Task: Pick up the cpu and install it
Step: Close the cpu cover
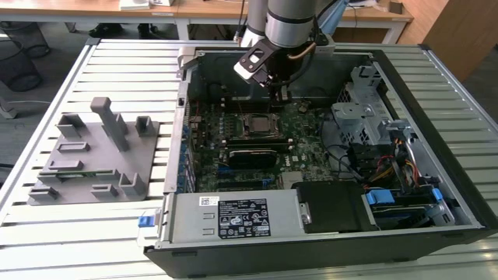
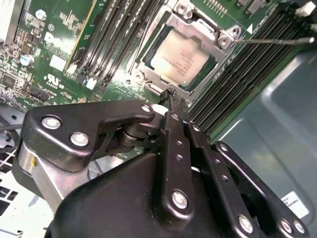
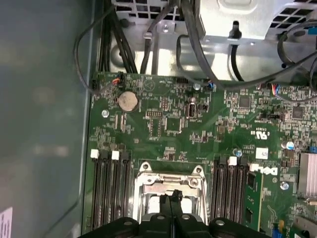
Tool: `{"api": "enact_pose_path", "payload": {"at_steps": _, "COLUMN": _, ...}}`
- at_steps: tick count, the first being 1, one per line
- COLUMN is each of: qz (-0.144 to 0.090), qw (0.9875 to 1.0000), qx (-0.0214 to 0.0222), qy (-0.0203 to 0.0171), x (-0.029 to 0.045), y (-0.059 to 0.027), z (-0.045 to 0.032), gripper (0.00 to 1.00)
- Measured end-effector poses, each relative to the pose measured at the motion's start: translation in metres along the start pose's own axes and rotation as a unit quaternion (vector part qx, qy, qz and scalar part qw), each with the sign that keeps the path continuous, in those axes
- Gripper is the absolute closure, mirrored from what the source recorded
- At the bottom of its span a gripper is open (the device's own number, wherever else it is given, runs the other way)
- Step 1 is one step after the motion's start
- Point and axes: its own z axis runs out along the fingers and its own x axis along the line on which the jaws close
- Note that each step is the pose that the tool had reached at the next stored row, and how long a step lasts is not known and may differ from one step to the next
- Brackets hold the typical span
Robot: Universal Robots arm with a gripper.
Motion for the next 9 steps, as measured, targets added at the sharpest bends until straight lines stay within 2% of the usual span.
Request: {"api": "enact_pose_path", "payload": {"at_steps": 9, "qz": -0.002, "qw": 1.0, "qx": 0.0, "qy": 0.0001, "x": 0.0007, "y": -0.0133, "z": 0.003, "gripper": 0.89}}
